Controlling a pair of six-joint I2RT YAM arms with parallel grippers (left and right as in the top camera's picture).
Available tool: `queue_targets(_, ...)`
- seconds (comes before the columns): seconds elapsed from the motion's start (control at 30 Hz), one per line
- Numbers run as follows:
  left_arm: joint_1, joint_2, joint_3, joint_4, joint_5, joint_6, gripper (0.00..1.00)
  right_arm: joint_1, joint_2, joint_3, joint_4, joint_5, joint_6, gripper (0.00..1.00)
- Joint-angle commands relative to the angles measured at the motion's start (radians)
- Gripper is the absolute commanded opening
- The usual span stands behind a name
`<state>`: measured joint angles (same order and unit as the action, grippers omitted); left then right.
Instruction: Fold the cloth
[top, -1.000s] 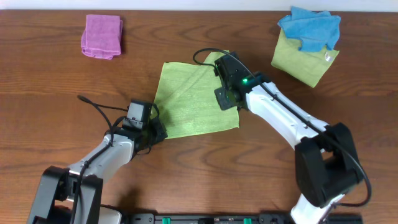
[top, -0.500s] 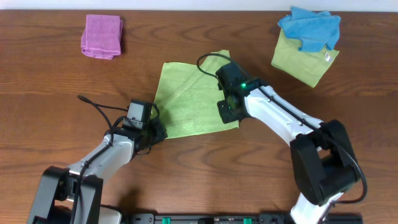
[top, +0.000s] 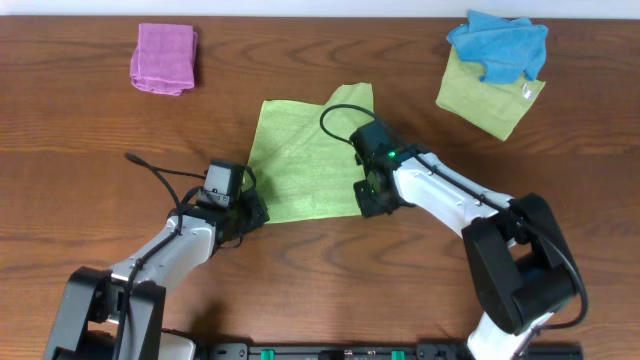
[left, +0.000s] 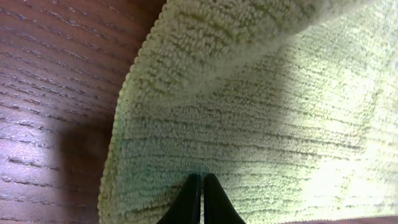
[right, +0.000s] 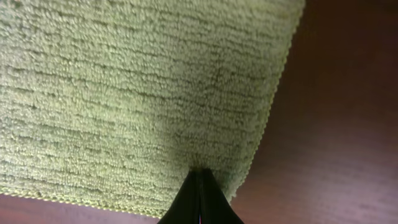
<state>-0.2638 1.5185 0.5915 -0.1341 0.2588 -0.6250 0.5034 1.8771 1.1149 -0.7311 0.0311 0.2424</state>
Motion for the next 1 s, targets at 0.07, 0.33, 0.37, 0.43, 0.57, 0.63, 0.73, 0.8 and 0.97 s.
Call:
queue_targets(0.07,0.002,0.018,-0.016,-0.026,-0.014,0.008,0.06,0.047,0.023,-0.058,-0.081,-0.036,0.078,0.02)
queue_targets(0.33,0.002,0.018,-0.016,-0.042,0.030,0.008,0.06,0.114,-0.036,-0.058,-0.159,0.000,0.143,0.02)
queue_targets(0.37,0.002,0.018,-0.016,-0.049,0.030,0.008,0.06,0.114,-0.043,-0.058,-0.169,0.006,0.148,0.02)
queue_targets(0.43,0.002,0.018,-0.016,-0.067,0.030,0.008,0.06,0.114,-0.054,-0.058,-0.196,0.016,0.148,0.02)
queue_targets(0.57,0.002,0.018,-0.016,-0.076,0.032,0.009,0.06,0.114,-0.065,-0.059,-0.201,0.057,0.158,0.02)
queue_targets(0.63,0.002,0.018,-0.016,-0.077,0.053,0.009,0.06,0.111,-0.066,-0.059,-0.206,0.076,0.158,0.01)
queue_targets(0.73,0.001,0.018,-0.016,-0.109,0.086,0.008,0.06,0.105,-0.067,-0.059,-0.220,0.097,0.162,0.02)
queue_targets(0.8,0.001,0.018,-0.016,-0.142,0.086,0.008,0.06,0.105,-0.067,-0.059,-0.218,0.103,0.162,0.02)
queue_targets(0.97,0.001,0.018,-0.016,-0.192,0.116,0.008,0.06,0.105,-0.101,-0.058,-0.219,0.111,0.166,0.02)
